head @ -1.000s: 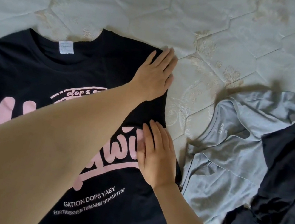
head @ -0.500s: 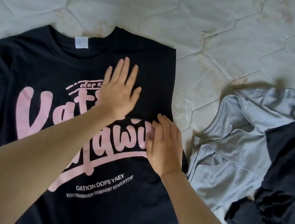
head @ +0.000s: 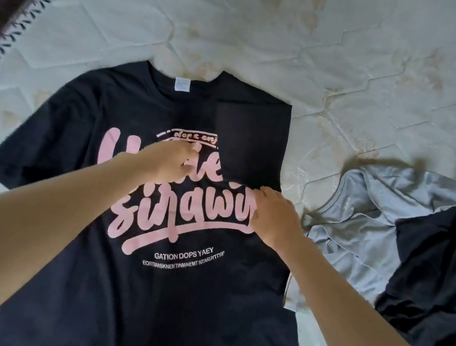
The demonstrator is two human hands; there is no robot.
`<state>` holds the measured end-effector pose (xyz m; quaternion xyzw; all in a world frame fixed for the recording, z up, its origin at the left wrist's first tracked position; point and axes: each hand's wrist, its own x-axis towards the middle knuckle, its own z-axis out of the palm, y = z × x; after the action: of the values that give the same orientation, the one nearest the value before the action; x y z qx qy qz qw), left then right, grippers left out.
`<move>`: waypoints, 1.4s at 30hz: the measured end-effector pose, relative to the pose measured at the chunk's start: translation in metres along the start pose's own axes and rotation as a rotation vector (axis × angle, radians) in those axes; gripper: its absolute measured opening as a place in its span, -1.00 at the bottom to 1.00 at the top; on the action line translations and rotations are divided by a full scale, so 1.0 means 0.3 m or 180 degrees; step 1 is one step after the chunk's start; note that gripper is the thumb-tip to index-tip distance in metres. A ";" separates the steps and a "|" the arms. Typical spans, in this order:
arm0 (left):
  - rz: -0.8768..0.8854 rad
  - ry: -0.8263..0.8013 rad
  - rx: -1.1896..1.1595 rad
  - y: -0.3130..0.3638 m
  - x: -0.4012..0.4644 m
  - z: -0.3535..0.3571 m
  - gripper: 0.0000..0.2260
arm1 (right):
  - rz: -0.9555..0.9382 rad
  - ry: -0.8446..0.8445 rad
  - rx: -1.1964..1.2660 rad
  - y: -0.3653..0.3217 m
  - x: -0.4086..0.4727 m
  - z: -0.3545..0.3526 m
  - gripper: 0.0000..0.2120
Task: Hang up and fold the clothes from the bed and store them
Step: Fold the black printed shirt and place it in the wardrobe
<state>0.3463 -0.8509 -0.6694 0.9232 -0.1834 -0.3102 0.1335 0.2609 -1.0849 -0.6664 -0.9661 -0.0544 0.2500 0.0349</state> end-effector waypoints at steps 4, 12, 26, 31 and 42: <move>-0.0363 0.0152 -0.0237 -0.171 -0.227 -0.005 -0.68 | 0.0159 -0.0432 0.0113 -0.103 -0.019 -0.077 -0.65; -0.0871 0.0590 0.0884 -0.543 -0.513 0.019 -0.26 | -0.0677 -0.0107 0.0746 -0.644 -0.048 -0.003 -0.56; -0.0350 0.1530 -0.0174 -0.892 -0.577 0.094 -0.56 | -0.0536 0.0640 -0.0072 -1.227 0.091 0.106 -0.35; 0.0041 0.1889 -0.0652 -0.979 -0.562 0.090 -0.87 | 0.0054 0.0828 -0.0198 -1.294 0.115 0.122 -0.56; -0.1120 0.2650 -0.2214 -1.076 -0.497 -0.184 -0.75 | -0.0099 0.0501 0.1906 -1.430 0.224 -0.040 -0.79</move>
<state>0.3528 -0.4912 -0.6650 0.8860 0.1542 0.0201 0.4369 0.2876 -0.6517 -0.6474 -0.9283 0.0098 0.1788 0.3259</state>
